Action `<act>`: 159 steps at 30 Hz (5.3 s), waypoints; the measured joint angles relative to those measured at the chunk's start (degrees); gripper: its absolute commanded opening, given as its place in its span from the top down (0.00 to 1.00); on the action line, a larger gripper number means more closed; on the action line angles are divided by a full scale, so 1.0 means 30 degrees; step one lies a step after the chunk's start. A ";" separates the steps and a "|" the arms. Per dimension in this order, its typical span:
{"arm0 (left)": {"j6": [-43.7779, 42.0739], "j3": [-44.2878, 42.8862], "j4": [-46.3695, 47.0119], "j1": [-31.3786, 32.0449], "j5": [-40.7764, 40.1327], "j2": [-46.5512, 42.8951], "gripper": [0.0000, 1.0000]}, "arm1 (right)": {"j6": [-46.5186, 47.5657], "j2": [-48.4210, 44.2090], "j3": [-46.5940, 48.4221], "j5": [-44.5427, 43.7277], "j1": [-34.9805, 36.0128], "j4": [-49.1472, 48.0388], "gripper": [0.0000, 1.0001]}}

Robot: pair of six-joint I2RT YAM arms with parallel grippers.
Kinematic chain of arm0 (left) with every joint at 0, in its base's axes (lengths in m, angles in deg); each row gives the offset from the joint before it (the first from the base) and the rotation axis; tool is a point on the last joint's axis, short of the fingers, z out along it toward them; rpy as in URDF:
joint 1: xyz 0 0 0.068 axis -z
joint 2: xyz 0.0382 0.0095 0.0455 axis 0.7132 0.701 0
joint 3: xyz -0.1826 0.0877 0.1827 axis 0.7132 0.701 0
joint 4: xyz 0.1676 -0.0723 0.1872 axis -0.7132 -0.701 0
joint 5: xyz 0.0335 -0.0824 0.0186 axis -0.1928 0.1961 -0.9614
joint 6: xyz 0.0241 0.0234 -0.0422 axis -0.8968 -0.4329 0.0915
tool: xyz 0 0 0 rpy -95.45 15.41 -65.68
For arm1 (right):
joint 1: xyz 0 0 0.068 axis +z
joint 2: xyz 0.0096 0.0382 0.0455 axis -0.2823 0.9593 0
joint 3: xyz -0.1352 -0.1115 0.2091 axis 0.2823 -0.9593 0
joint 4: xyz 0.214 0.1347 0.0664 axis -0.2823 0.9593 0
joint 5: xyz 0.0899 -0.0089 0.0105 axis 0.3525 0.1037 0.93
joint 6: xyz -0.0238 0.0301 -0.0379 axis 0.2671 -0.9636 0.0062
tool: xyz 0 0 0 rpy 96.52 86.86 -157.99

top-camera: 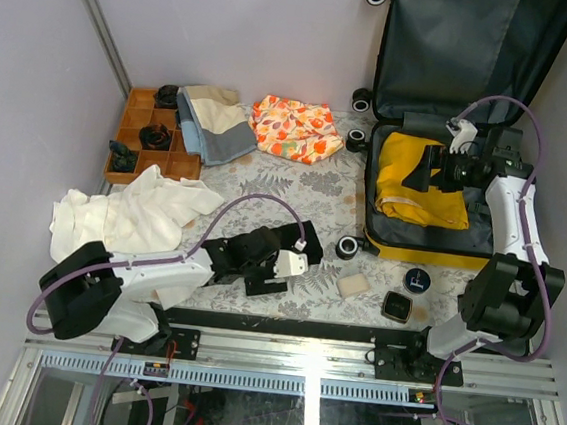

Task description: Pack the luggage

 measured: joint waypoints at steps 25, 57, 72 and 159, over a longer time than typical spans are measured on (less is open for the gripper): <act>-0.2069 -0.1137 -0.0007 -0.3716 0.0903 0.0954 1.00 | 0.0313 -0.2251 -0.1450 0.0080 0.0277 -0.0991 0.00; -0.0255 -0.8648 -1.0222 -0.8240 1.0273 0.2441 1.00 | 0.7191 -0.9457 -1.0134 -0.2499 1.5992 -0.8633 0.01; -0.6710 -0.0860 -0.2805 -0.8123 0.5639 -0.1275 0.17 | 0.7045 -0.9449 -1.0229 -0.4350 1.6007 -0.7876 0.01; 0.6594 -0.9486 -0.8102 -1.8637 1.2692 0.2135 0.00 | 1.1387 0.1231 -0.1945 -0.6317 1.7843 -0.6033 1.00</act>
